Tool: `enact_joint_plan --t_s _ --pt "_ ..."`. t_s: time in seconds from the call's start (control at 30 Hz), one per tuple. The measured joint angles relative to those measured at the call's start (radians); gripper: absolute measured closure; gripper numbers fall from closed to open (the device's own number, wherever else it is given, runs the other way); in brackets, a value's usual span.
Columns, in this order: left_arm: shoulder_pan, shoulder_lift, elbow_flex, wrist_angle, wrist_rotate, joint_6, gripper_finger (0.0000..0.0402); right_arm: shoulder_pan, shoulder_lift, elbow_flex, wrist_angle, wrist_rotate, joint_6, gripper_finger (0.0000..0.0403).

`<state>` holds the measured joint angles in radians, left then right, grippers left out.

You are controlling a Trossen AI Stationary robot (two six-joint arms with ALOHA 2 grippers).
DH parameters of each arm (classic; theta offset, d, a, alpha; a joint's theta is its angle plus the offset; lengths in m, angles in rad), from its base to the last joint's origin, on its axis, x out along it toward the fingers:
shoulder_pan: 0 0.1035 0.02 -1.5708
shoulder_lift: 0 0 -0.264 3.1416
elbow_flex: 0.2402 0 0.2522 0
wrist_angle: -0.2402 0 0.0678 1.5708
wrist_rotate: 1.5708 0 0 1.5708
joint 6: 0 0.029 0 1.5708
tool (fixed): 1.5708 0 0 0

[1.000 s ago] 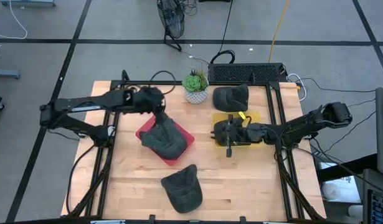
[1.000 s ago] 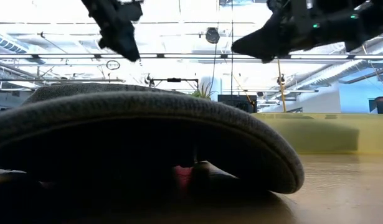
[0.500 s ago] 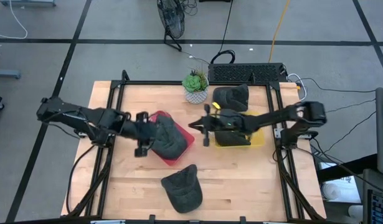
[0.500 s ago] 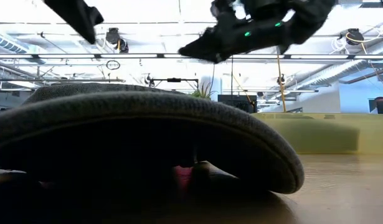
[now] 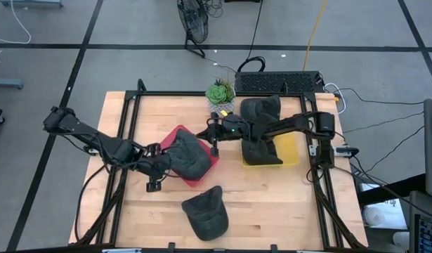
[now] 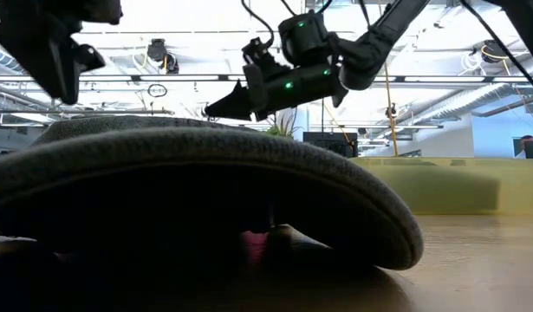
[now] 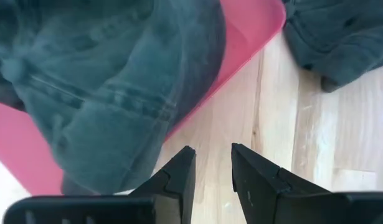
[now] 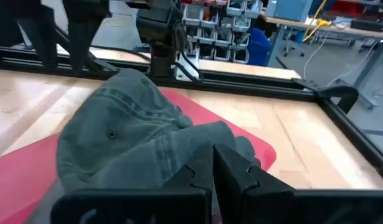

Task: Pick & Place hat
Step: Put the dark gray cap into the red bin

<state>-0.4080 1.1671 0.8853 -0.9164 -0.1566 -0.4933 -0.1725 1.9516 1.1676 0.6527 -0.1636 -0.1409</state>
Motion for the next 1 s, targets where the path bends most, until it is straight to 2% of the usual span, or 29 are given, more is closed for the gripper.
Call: enact_joint_plan --t_s 0.23,0.43,1.0 --pt "0.004 0.000 -0.096 0.070 -0.021 -0.020 0.0293 -0.008 0.062 0.059 -0.018 -0.077 0.028 0.0403" --pt "0.036 0.000 -0.136 0.110 -0.128 -0.001 0.0293 -0.006 0.113 0.067 -0.015 -0.078 0.057 0.0403" --pt "0.153 0.000 -0.245 0.276 -0.116 0.096 0.0293 0.017 0.139 0.067 -0.015 -0.079 0.069 0.0403"
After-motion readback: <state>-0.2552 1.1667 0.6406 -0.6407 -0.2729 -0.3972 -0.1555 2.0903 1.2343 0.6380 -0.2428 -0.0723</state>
